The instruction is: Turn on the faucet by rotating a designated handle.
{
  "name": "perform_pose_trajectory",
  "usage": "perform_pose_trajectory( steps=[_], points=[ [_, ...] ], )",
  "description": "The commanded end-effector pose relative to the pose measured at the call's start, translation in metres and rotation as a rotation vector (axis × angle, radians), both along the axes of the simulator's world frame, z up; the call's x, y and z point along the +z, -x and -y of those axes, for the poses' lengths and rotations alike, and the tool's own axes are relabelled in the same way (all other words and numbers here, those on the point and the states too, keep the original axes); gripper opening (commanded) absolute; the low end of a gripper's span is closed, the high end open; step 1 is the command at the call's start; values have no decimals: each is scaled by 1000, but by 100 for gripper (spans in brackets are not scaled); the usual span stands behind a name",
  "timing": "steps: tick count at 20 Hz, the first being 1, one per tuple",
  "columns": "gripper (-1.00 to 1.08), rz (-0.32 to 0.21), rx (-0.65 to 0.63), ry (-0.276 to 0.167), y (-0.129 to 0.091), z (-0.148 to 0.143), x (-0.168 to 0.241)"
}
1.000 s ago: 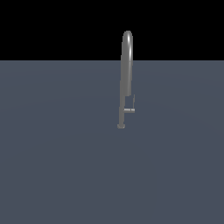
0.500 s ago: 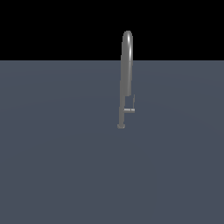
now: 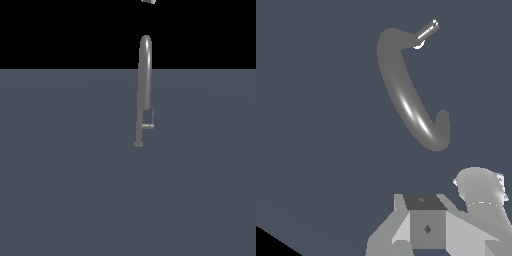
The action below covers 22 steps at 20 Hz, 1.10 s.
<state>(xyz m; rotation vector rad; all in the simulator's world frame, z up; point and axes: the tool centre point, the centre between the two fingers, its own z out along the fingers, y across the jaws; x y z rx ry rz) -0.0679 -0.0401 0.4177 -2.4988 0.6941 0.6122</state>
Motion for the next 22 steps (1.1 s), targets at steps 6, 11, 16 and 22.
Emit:
perform_pose_trajectory(
  steps=[6, 11, 16, 22],
  points=[
    [-100, -110, -110, -119, -37, 14, -32],
    [-100, -188, -187, -204, -59, 24, -57],
    [-100, -271, -270, -294, -79, 33, -86],
    [-100, -380, -379, -412, -101, 44, -128]
  ],
)
